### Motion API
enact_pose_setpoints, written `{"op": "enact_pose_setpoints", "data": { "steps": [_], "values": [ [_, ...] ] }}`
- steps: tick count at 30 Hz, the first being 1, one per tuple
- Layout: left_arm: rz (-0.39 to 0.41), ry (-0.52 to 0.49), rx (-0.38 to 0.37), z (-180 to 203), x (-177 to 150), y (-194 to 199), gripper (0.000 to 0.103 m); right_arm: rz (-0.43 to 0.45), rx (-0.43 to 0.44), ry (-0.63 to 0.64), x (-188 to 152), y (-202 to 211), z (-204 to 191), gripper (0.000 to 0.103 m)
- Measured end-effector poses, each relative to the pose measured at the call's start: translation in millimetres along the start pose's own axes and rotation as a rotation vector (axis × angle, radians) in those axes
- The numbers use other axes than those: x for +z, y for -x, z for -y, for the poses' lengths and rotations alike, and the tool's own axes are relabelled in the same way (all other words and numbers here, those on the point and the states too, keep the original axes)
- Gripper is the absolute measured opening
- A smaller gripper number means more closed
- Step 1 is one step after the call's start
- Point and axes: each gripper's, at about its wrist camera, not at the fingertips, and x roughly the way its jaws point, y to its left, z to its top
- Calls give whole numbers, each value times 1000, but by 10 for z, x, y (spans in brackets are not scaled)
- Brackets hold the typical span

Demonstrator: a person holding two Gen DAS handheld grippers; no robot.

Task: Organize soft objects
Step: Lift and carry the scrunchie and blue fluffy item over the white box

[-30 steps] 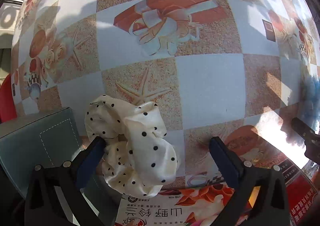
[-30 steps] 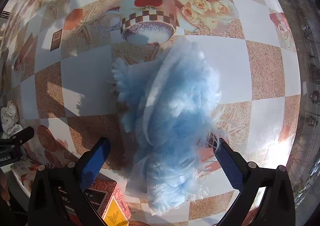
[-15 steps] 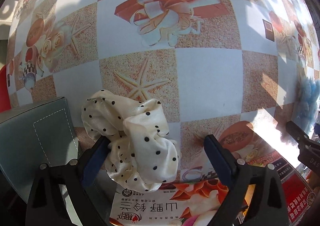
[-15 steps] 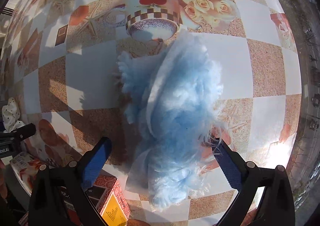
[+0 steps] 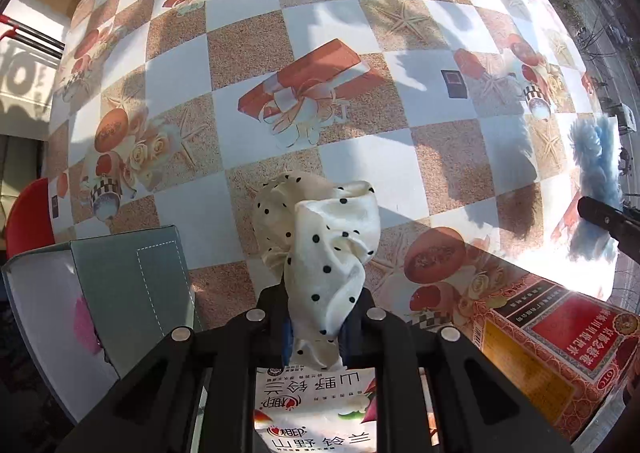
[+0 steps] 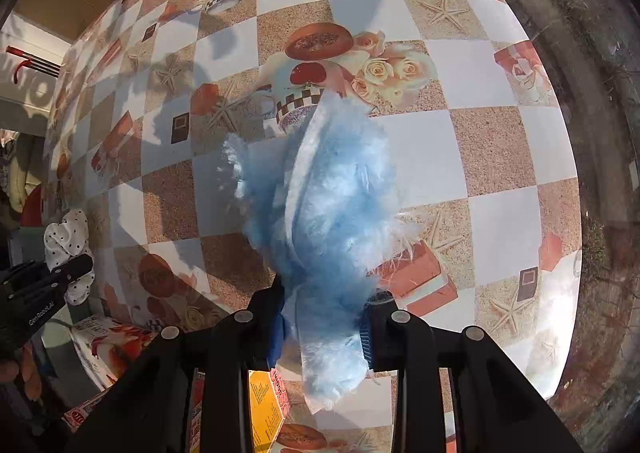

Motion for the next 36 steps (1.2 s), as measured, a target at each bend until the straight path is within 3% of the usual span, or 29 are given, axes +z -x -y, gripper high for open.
{"op": "enact_pose_setpoints", "data": {
  "steps": [7, 13, 25, 36],
  "values": [
    [145, -68, -25, 137, -162, 543, 18, 76, 54, -27, 10, 439, 28, 32],
    [225, -115, -39, 199, -491, 792, 18, 142, 102, -16, -2, 719, -246, 32],
    [308, -123, -34, -93, -1017, 1166, 18, 205, 200, 22, -445, 1237, -958, 32],
    [319, -96, -30, -411, -1539, 1267, 18, 151, 259, 84, -925, 1150, -1650, 32]
  ]
}}
